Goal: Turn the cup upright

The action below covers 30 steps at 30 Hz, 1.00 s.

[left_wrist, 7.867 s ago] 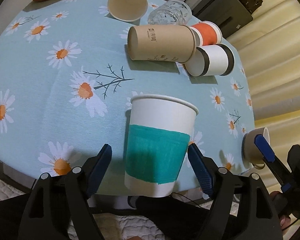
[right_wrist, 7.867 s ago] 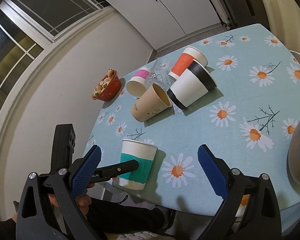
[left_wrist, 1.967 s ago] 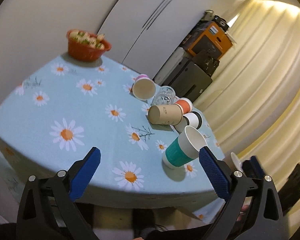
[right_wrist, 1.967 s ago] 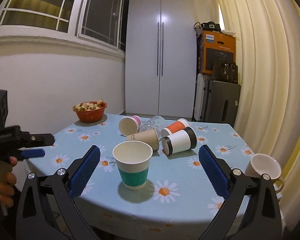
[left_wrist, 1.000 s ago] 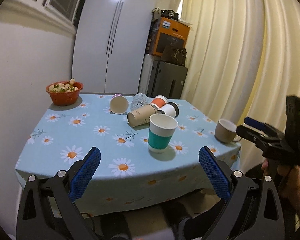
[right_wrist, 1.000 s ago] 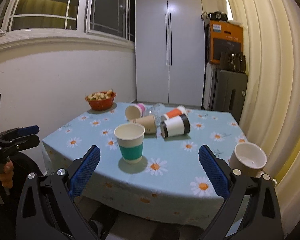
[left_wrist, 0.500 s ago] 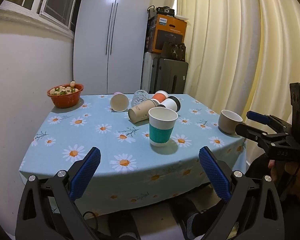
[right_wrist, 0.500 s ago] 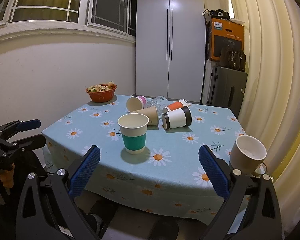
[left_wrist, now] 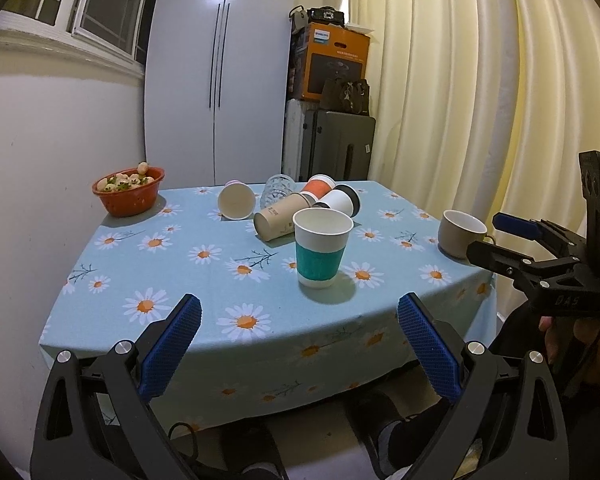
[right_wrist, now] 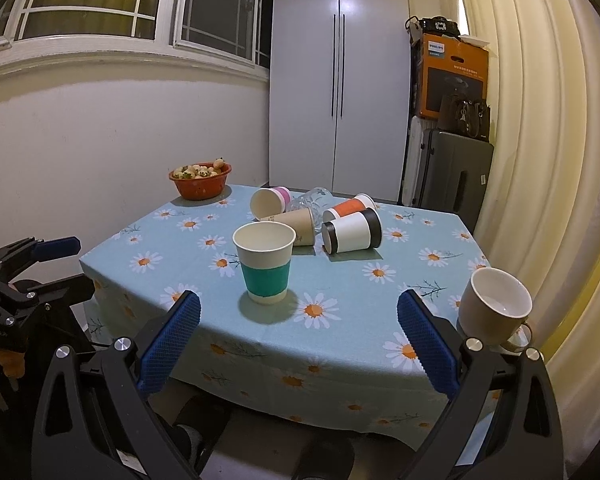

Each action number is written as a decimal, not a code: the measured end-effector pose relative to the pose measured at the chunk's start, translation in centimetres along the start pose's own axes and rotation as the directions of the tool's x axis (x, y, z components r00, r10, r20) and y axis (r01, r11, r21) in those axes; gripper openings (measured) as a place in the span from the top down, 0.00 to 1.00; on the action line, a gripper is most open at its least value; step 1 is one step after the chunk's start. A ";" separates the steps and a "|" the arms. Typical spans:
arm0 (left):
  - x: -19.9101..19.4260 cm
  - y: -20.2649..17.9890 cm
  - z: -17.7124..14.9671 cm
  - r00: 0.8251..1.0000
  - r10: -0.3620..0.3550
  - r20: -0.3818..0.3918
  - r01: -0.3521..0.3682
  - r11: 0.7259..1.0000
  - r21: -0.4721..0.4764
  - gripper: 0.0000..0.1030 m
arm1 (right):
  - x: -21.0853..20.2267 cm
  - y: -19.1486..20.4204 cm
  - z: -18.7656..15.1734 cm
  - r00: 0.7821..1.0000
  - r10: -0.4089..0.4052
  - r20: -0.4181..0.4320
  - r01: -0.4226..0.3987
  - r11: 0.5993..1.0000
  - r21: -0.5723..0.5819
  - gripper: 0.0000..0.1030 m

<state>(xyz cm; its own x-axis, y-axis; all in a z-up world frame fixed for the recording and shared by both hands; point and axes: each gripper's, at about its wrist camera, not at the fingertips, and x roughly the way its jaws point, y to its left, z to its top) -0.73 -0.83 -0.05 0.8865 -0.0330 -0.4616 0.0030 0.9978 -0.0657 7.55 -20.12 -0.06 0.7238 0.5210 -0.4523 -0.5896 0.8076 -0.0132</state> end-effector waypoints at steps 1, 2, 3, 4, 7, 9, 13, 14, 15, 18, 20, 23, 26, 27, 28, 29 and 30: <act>0.0 0.0 0.0 1.000 0.000 0.001 0.000 1.000 -0.001 0.07 | 0.1 0.0 0.0 1.000 0.000 -0.001 0.000 1.000 -0.004 0.05; -0.1 0.1 0.0 1.000 -0.001 0.002 0.001 1.000 -0.004 0.07 | 0.1 0.1 -0.1 1.000 -0.001 -0.002 0.001 1.000 -0.009 0.05; 0.0 0.0 0.0 1.000 0.001 0.001 -0.001 1.000 -0.004 0.07 | 0.1 0.2 -0.1 1.000 -0.002 -0.002 0.002 1.000 -0.011 0.05; 0.0 0.0 0.0 1.000 0.001 0.001 -0.001 1.000 -0.005 0.07 | 0.1 0.1 -0.2 1.000 -0.003 -0.003 0.003 1.000 -0.013 0.05; 0.0 0.0 0.0 1.000 -0.002 0.002 0.002 1.000 -0.007 0.07 | 0.2 0.1 -0.3 1.000 -0.004 -0.005 0.004 1.000 -0.010 0.05; 0.0 0.0 0.0 1.000 -0.003 -0.001 0.003 1.000 -0.007 0.07 | 0.2 0.1 -0.3 1.000 -0.005 -0.006 0.005 1.000 -0.007 0.05; 0.0 0.1 0.0 1.000 -0.003 -0.005 0.003 1.000 -0.011 0.07 | 0.2 0.0 -0.4 1.000 -0.008 -0.008 0.008 1.000 -0.006 0.05; 0.0 0.1 0.0 1.000 -0.003 -0.005 0.003 1.000 -0.014 0.07 | 0.2 0.0 -0.4 1.000 -0.008 -0.007 0.008 1.000 -0.006 0.05; 0.0 0.1 0.0 1.000 -0.003 -0.004 0.003 1.000 -0.015 0.07 | 0.2 -0.1 -0.4 1.000 -0.007 -0.008 0.007 1.000 -0.006 0.05; 0.1 0.2 -0.1 1.000 -0.003 -0.005 0.003 1.000 -0.014 0.07 | 0.2 -0.1 -0.4 1.000 -0.009 -0.009 0.009 1.000 -0.005 0.05; 0.0 0.2 -0.1 1.000 -0.003 -0.006 0.003 1.000 -0.012 0.07 | 0.2 -0.1 -0.4 1.000 -0.008 -0.009 0.008 1.000 -0.005 0.05; 0.1 0.1 -0.2 1.000 -0.003 -0.008 0.003 1.000 -0.009 0.07 | 0.2 -0.1 -0.4 1.000 -0.007 -0.009 0.007 1.000 -0.006 0.05; 0.1 0.3 -0.2 1.000 -0.001 -0.010 0.001 1.000 -0.017 0.07 | 0.2 -0.1 -0.4 1.000 -0.010 -0.011 0.010 1.000 -0.007 0.05; 0.2 0.3 -0.2 1.000 -0.001 -0.010 0.000 1.000 -0.019 0.07 | 0.3 -0.1 -0.5 1.000 -0.010 -0.011 0.010 1.000 -0.007 0.05; 0.2 0.4 -0.2 1.000 0.000 -0.010 0.000 1.000 -0.020 0.07 | 0.3 -0.1 -0.5 1.000 -0.010 -0.012 0.010 1.000 -0.007 0.05; 0.2 0.4 -0.2 1.000 -0.001 -0.010 0.001 1.000 -0.020 0.07 | 0.3 0.0 -0.4 1.000 -0.010 -0.012 0.010 1.000 -0.007 0.05; 0.2 0.4 -0.2 1.000 -0.001 -0.010 0.001 1.000 -0.020 0.07 | 0.3 0.0 -0.5 1.000 -0.009 -0.012 0.009 1.000 -0.007 0.05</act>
<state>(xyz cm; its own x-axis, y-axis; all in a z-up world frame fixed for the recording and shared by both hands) -0.68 -0.48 -0.35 0.8818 -0.0343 -0.4704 -0.0058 0.9965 -0.0836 7.60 -20.15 -0.58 0.7248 0.5107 -0.4624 -0.5857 0.8102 -0.0234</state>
